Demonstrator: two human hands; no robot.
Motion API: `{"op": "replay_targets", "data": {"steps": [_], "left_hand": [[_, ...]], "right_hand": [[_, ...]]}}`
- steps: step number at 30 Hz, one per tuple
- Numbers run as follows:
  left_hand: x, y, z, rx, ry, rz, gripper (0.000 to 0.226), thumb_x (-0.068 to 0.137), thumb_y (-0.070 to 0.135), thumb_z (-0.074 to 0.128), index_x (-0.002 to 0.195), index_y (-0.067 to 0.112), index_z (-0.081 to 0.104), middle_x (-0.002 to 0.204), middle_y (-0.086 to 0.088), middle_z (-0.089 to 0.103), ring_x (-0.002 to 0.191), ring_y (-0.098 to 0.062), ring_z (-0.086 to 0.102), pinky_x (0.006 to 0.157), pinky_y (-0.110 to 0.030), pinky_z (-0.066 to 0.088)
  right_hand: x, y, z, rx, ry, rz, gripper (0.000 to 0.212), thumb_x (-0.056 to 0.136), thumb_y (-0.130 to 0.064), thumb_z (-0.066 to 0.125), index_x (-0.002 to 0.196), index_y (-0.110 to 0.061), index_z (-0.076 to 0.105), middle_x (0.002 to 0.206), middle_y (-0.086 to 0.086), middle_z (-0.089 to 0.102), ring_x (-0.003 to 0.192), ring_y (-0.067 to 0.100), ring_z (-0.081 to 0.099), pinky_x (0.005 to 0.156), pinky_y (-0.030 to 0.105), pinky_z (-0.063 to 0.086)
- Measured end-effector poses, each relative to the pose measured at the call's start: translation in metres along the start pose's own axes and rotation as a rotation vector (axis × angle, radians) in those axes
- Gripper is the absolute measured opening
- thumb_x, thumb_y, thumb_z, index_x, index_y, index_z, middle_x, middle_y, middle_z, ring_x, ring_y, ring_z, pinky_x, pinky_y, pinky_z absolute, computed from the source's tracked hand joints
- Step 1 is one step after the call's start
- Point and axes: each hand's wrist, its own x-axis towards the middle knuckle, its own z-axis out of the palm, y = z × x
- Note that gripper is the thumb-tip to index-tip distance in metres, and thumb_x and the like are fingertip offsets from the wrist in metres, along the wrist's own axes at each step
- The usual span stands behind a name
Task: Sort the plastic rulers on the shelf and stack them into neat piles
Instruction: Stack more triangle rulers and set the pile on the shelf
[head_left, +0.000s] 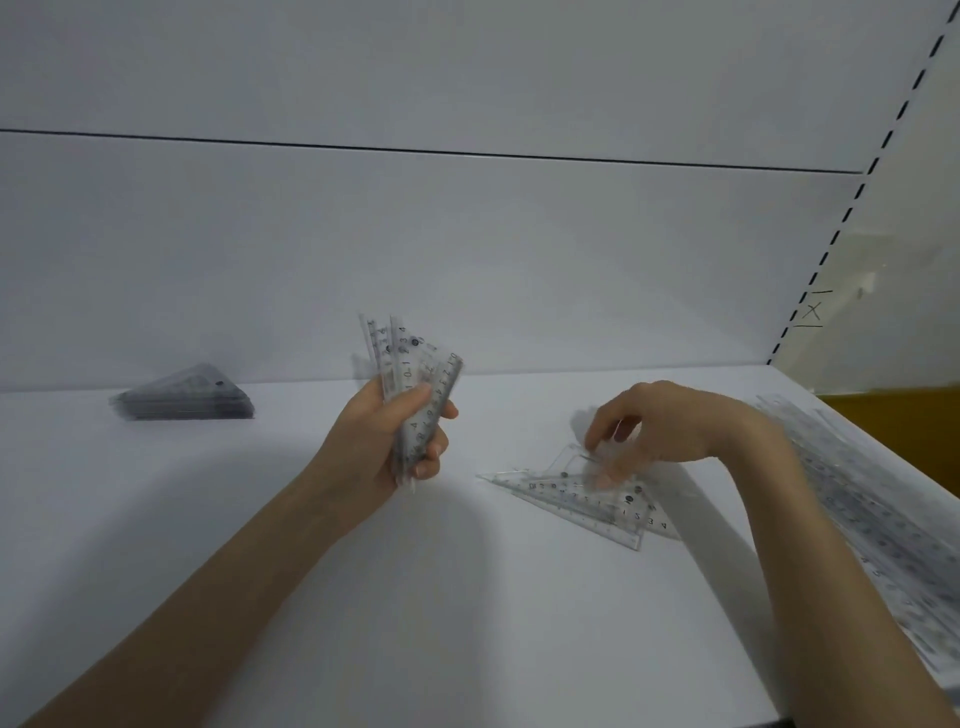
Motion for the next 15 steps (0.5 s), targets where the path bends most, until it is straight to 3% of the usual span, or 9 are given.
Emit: {"op": "replay_targets", "data": {"steps": [2,5,7,11,15], "left_hand": [[0.0009,-0.0004,0.0005,-0.005,0.008,-0.001,0.021,0.089,0.016,0.051,0.106,0.003,0.05,0.078,-0.011,0.059,0.043,-0.015,0.046,0.037,-0.019,0.034],[0.0005,-0.0017,0.0012,0.007,0.006,-0.006,0.016,0.096,0.012,0.044,0.108,0.003,0.049,0.079,-0.011,0.058,0.043,-0.015,0.046,0.037,-0.018,0.034],[0.0001,-0.0023,0.0014,0.005,-0.003,-0.005,0.019,0.093,0.014,0.048,0.108,0.003,0.049,0.08,-0.011,0.058,0.044,-0.015,0.046,0.037,-0.019,0.034],[-0.0005,-0.0016,0.0035,0.014,0.009,-0.021,0.014,0.097,0.012,0.043,0.107,0.004,0.049,0.079,-0.011,0.058,0.044,-0.015,0.046,0.036,-0.02,0.034],[-0.0009,-0.0007,0.0038,0.023,0.015,-0.012,0.016,0.098,0.011,0.039,0.107,0.003,0.05,0.078,-0.011,0.058,0.043,-0.015,0.045,0.036,-0.019,0.034]], "right_hand": [[-0.005,-0.0025,-0.0005,0.0,-0.082,0.014,0.045,0.057,-0.053,0.085,0.095,-0.042,0.063,0.11,-0.016,0.052,0.104,0.004,0.052,0.089,0.027,0.042],[-0.0055,-0.0041,0.003,-0.043,-0.094,-0.008,0.044,0.061,-0.044,0.086,0.096,-0.034,0.061,0.112,-0.012,0.05,0.098,0.006,0.049,0.082,0.024,0.04],[-0.0025,-0.0032,0.0045,-0.009,-0.054,-0.035,0.038,0.062,-0.04,0.086,0.09,-0.029,0.063,0.104,-0.01,0.057,0.095,0.008,0.053,0.078,0.023,0.04],[0.0034,0.0035,0.0029,0.142,0.052,-0.134,0.026,0.067,-0.025,0.085,0.077,-0.024,0.061,0.079,-0.008,0.068,0.084,0.016,0.063,0.077,0.033,0.047],[-0.0024,0.0024,-0.0027,0.48,0.142,-0.271,0.007,0.082,-0.005,0.069,0.082,-0.01,0.065,0.068,0.004,0.07,0.062,0.016,0.057,0.057,0.028,0.038]]}}
